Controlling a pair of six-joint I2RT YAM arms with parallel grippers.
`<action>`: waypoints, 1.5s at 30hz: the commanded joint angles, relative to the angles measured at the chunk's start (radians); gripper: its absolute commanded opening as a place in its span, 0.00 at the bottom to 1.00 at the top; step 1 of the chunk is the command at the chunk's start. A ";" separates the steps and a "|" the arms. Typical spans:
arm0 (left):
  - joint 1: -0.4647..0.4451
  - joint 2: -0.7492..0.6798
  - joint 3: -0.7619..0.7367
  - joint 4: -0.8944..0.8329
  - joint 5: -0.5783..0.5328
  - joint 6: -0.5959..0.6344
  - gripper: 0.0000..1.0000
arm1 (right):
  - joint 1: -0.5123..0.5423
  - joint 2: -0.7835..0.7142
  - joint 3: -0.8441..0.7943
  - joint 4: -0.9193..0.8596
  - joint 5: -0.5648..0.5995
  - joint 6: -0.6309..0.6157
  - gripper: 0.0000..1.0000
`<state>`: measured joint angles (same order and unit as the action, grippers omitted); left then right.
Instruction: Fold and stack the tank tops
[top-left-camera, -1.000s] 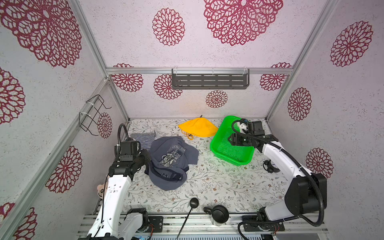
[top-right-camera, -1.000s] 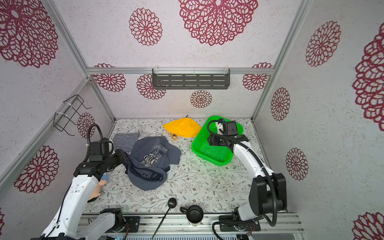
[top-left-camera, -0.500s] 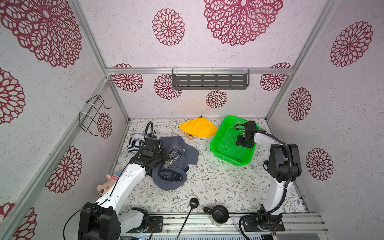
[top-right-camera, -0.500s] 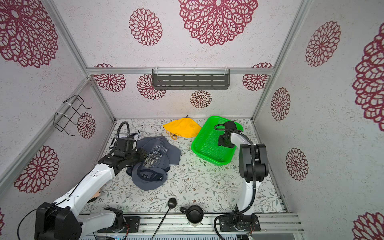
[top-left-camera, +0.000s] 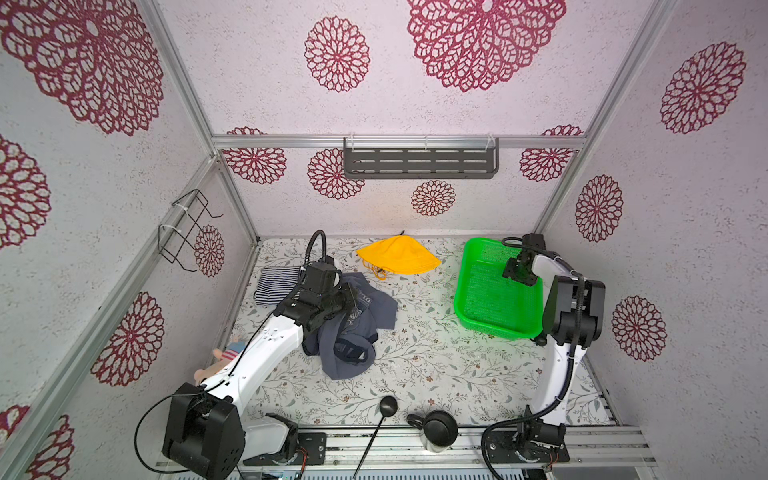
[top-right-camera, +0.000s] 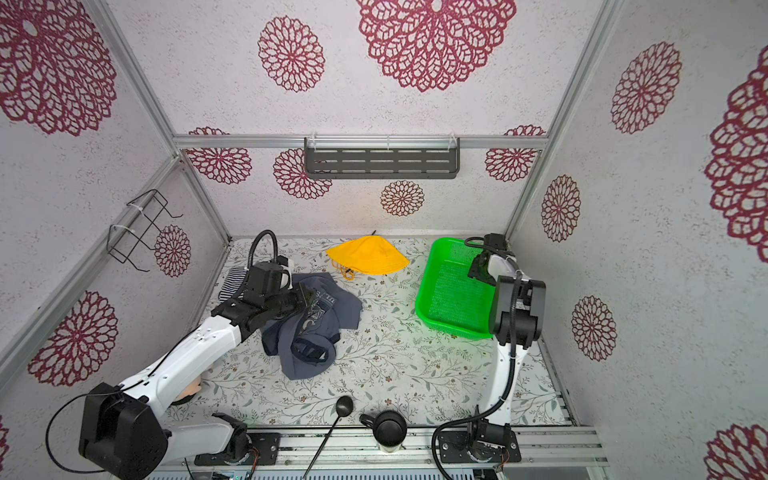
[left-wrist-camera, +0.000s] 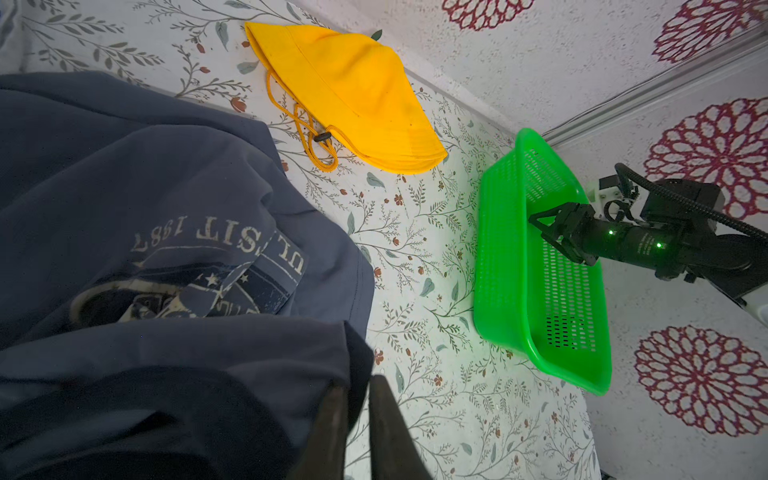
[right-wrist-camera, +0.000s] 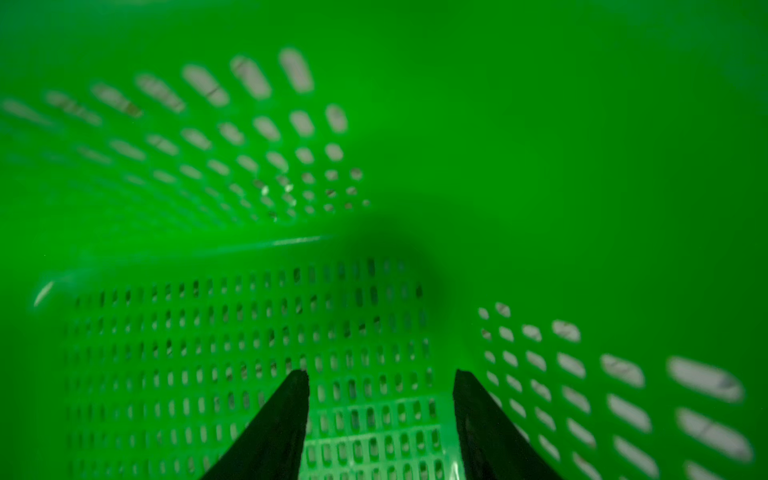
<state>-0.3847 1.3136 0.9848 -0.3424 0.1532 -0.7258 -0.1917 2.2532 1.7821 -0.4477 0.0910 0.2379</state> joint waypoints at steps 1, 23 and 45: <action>-0.008 0.017 0.024 0.032 0.019 -0.007 0.15 | -0.053 0.040 0.109 -0.050 0.039 -0.035 0.59; -0.020 0.047 0.111 -0.179 -0.120 0.069 0.22 | 0.503 -0.502 -0.308 0.014 -0.326 -0.080 0.74; -0.111 0.251 -0.058 -0.025 -0.273 -0.158 0.78 | 0.821 -0.141 -0.293 0.319 -0.388 0.176 0.54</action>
<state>-0.4908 1.5600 0.9382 -0.4232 -0.0723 -0.8387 0.6281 2.1128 1.4548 -0.1898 -0.2676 0.3584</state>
